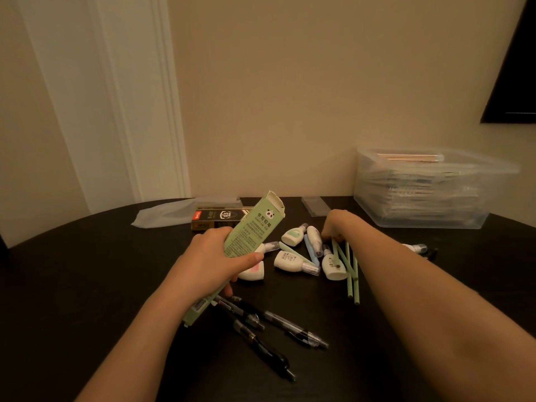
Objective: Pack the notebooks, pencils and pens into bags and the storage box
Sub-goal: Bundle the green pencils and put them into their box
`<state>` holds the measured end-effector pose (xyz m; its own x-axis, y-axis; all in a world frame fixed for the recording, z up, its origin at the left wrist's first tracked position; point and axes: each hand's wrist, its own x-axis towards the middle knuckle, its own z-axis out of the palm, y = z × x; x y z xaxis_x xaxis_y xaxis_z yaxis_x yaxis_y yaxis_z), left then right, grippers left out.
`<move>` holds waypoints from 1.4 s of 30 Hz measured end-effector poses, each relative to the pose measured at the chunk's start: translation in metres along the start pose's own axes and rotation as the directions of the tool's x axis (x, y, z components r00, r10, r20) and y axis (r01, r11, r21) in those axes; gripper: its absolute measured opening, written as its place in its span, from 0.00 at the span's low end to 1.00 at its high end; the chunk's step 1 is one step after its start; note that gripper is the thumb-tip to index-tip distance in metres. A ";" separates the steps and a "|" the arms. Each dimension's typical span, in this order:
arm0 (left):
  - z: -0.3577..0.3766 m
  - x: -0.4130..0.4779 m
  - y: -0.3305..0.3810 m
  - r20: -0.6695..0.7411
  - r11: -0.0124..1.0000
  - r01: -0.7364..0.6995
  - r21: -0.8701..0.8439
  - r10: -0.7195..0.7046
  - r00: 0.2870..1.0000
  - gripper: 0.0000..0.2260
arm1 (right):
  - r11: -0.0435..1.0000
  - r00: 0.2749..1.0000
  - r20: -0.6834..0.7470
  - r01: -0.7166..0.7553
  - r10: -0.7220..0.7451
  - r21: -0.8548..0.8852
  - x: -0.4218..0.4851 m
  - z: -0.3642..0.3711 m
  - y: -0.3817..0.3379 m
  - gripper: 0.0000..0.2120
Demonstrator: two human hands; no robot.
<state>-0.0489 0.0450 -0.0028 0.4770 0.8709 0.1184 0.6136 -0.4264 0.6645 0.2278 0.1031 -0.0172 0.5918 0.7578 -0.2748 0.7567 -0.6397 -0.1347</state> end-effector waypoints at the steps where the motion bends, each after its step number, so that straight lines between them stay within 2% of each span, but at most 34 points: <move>1: 0.000 0.000 0.000 -0.002 1.000 -0.001 -0.005 0.001 1.000 0.18 | 1.000 1.000 0.007 -0.001 0.001 -0.004 -0.002 -0.001 0.000 0.22; 3: -0.001 0.000 -0.001 -0.004 1.000 -0.004 -0.021 0.004 1.000 0.18 | 0.999 0.999 -0.007 0.039 -0.039 0.007 -0.010 -0.010 0.002 0.19; 5: -0.003 0.000 -0.001 0.008 0.999 -0.008 -0.051 0.008 1.000 0.17 | 0.985 0.987 -0.063 0.149 -0.145 0.081 -0.027 -0.028 0.005 0.10; 6: -0.004 0.000 -0.001 0.021 0.997 -0.007 -0.073 0.008 1.000 0.17 | 0.959 0.976 -0.087 0.211 -0.198 0.187 -0.038 -0.038 0.008 0.06; 7: -0.006 0.000 -0.002 0.037 0.995 -0.006 -0.096 0.009 0.999 0.16 | 0.902 0.963 -0.096 0.268 -0.250 0.339 -0.050 -0.046 0.011 0.07; 9: -0.008 0.000 -0.003 0.072 0.990 -0.003 -0.143 0.013 0.997 0.13 | 0.674 0.920 -0.133 0.363 -0.369 0.643 -0.073 -0.056 0.018 0.10; 12: -0.009 0.000 -0.004 0.113 0.983 0.007 -0.181 0.014 0.993 0.10 | 0.240 0.852 -0.279 0.413 -0.444 0.879 -0.100 -0.055 0.030 0.11; 14: -0.008 -0.001 -0.003 0.146 0.981 0.010 -0.194 0.019 0.989 0.12 | -0.004 0.842 -0.361 0.393 -0.401 0.920 -0.109 -0.050 0.033 0.11; 16: -0.008 -0.002 -0.002 0.178 0.982 0.013 -0.191 0.021 0.984 0.14 | -0.190 0.860 -0.413 0.371 -0.299 0.909 -0.115 -0.042 0.033 0.11; 18: -0.008 -0.003 0.000 0.207 0.984 0.015 -0.178 0.022 0.978 0.15 | -0.333 0.887 -0.431 0.360 -0.168 0.871 -0.120 -0.034 0.031 0.10; 19: -0.007 -0.003 0.002 0.220 0.985 0.013 -0.171 0.025 0.975 0.15 | -0.371 0.892 -0.438 0.372 -0.111 0.851 -0.121 -0.030 0.030 0.10; 21: -0.007 -0.005 0.004 0.246 0.986 0.000 -0.170 0.042 0.968 0.15 | -0.388 0.885 -0.464 0.414 -0.042 0.824 -0.123 -0.022 0.028 0.09; 28: -0.005 -0.007 0.007 0.298 0.985 0.000 -0.171 0.052 0.953 0.19 | -0.258 0.849 -0.525 0.521 0.058 0.814 -0.125 -0.012 0.033 0.09; 30: -0.004 -0.007 0.007 0.288 0.984 -0.008 -0.179 0.061 0.956 0.19 | -0.252 0.850 -0.523 0.521 0.065 0.816 -0.127 -0.012 0.033 0.09; 35: -0.001 -0.007 0.006 0.296 0.988 -0.025 -0.153 0.070 0.953 0.21 | -0.236 0.849 -0.527 0.505 -0.038 0.830 -0.134 -0.005 0.026 0.08; 39: 0.003 -0.007 0.008 0.280 0.986 -0.056 -0.157 0.099 0.955 0.16 | -0.215 0.848 -0.496 0.458 -0.187 0.863 -0.144 0.006 0.014 0.08; 42: 0.005 -0.007 0.010 0.251 0.981 -0.080 -0.174 0.123 0.960 0.14 | -0.034 0.821 -0.480 0.495 -0.308 0.868 -0.150 0.019 0.005 0.06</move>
<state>-0.0430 0.0330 -0.0002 0.6917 0.7222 0.0101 0.4543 -0.4459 0.7712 0.1379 -0.0163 0.0057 0.3864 0.8810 0.2730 0.0262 0.2853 -0.9581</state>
